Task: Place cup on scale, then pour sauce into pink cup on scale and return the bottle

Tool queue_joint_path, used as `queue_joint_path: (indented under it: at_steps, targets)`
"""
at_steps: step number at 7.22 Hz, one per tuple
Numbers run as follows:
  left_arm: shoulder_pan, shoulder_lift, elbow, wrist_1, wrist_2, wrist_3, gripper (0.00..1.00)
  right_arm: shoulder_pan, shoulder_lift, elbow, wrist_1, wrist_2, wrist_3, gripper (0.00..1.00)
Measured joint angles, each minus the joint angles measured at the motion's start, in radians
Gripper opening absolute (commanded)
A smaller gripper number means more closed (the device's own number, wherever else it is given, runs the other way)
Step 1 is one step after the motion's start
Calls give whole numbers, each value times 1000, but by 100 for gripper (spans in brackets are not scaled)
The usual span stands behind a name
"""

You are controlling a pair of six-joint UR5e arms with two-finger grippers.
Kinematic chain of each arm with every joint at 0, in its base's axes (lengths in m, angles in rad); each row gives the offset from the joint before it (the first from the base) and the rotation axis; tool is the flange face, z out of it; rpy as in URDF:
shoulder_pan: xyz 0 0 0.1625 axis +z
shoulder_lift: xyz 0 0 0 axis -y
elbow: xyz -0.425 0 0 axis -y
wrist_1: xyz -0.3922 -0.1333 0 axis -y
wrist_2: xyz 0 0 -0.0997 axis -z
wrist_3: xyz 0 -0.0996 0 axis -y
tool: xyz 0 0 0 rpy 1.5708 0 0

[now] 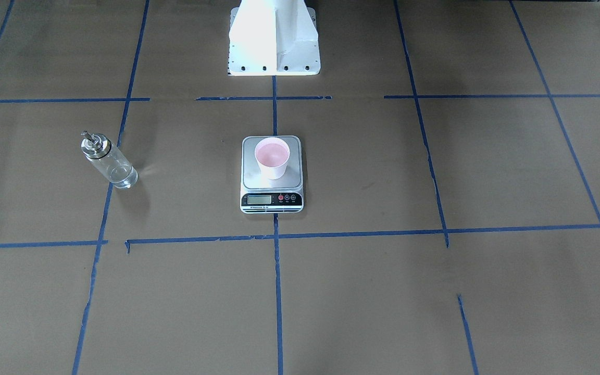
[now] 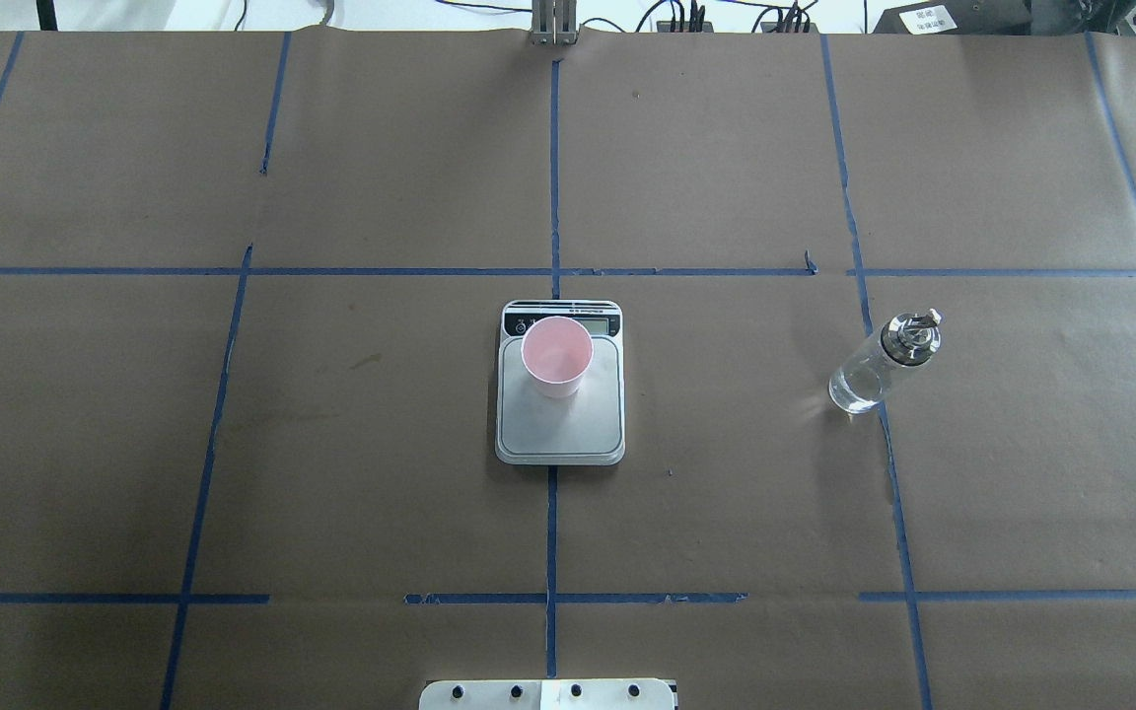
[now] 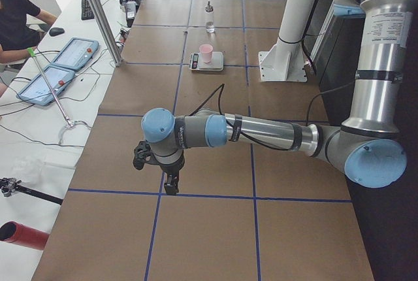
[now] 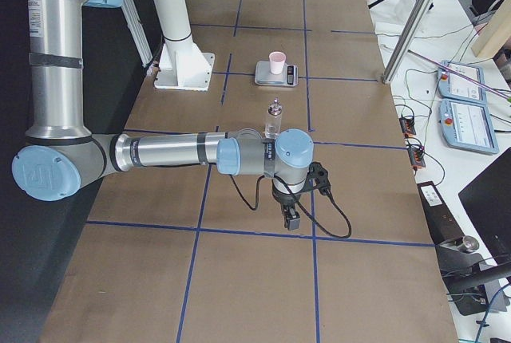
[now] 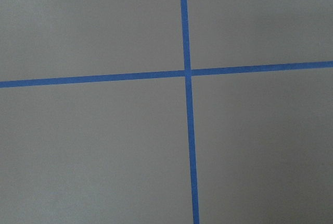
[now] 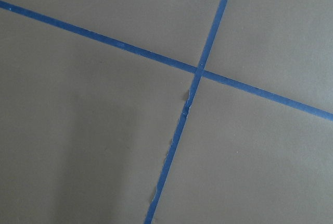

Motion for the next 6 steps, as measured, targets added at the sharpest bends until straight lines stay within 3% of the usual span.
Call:
queue_joint_path:
  at_steps: [6]
  targets:
    - [-14,32,22,-45,3,66,100,-1,0,2,13,3,-2,100]
